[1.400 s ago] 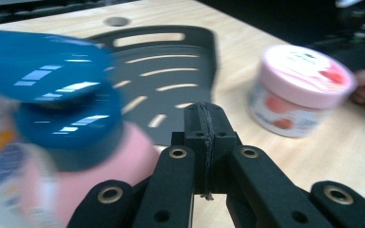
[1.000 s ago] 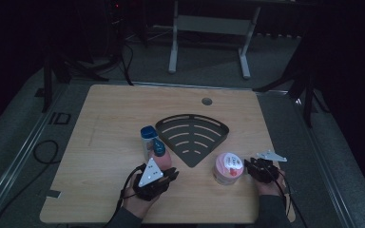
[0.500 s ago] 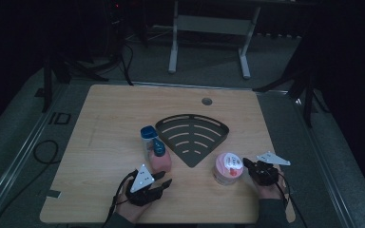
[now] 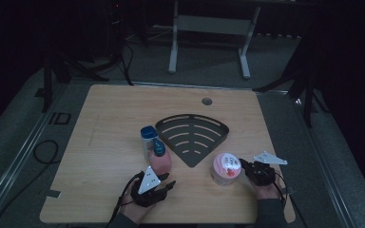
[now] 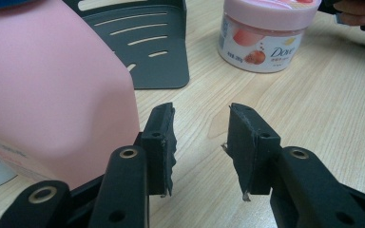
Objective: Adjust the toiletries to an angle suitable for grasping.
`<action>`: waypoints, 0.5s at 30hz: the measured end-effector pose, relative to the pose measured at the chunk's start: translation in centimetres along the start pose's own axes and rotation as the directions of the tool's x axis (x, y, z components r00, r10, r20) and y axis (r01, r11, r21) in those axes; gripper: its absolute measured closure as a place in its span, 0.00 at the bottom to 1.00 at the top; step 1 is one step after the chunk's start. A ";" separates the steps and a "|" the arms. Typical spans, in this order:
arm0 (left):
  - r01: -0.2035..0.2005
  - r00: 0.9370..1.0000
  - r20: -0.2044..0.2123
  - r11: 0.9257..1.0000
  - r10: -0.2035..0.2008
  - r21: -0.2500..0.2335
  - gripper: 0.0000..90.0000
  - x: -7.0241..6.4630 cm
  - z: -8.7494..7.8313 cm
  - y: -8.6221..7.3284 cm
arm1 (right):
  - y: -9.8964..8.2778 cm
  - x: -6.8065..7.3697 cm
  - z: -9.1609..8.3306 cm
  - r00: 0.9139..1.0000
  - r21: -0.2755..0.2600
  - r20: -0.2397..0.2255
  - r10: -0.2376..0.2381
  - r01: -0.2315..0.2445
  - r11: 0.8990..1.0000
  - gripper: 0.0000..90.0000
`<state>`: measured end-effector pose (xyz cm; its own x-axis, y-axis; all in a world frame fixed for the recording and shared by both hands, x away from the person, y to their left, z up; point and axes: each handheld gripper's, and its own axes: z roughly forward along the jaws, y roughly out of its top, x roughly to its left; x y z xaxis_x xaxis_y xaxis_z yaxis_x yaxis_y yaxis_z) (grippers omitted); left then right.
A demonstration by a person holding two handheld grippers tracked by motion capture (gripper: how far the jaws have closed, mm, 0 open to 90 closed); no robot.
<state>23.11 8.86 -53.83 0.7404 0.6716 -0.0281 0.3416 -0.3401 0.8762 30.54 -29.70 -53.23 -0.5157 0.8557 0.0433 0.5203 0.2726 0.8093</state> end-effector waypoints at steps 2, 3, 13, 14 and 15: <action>-0.003 1.000 0.002 1.000 0.003 0.002 0.68 0.0 0.1 0.0 | 0.1 0.2 0.2 1.000 -0.002 -0.007 -0.009 0.009 1.000 1.00; -0.003 1.000 0.003 1.000 0.003 0.003 0.68 -0.1 0.2 0.0 | 0.2 0.4 0.3 1.000 0.001 -0.012 -0.013 0.013 1.000 1.00; -0.012 1.000 0.016 1.000 0.012 0.010 0.68 -0.4 0.7 0.1 | 0.6 2.2 1.0 0.996 0.000 -0.074 -0.058 0.059 0.998 1.00; -0.016 1.000 0.018 1.000 0.016 0.010 0.68 -0.4 0.8 0.2 | 0.6 2.4 1.1 0.995 -0.001 -0.077 -0.065 0.065 0.998 1.00; -0.013 1.000 0.021 1.000 0.012 0.008 0.68 -0.5 0.9 0.2 | 0.6 2.6 1.1 0.994 0.002 -0.081 -0.067 0.068 0.998 1.00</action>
<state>23.36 7.83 -54.09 0.7566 0.6534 -0.0272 0.3369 -0.3538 0.8725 30.23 -26.84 -53.25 -0.6027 0.7971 0.0358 0.4857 0.3309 0.8090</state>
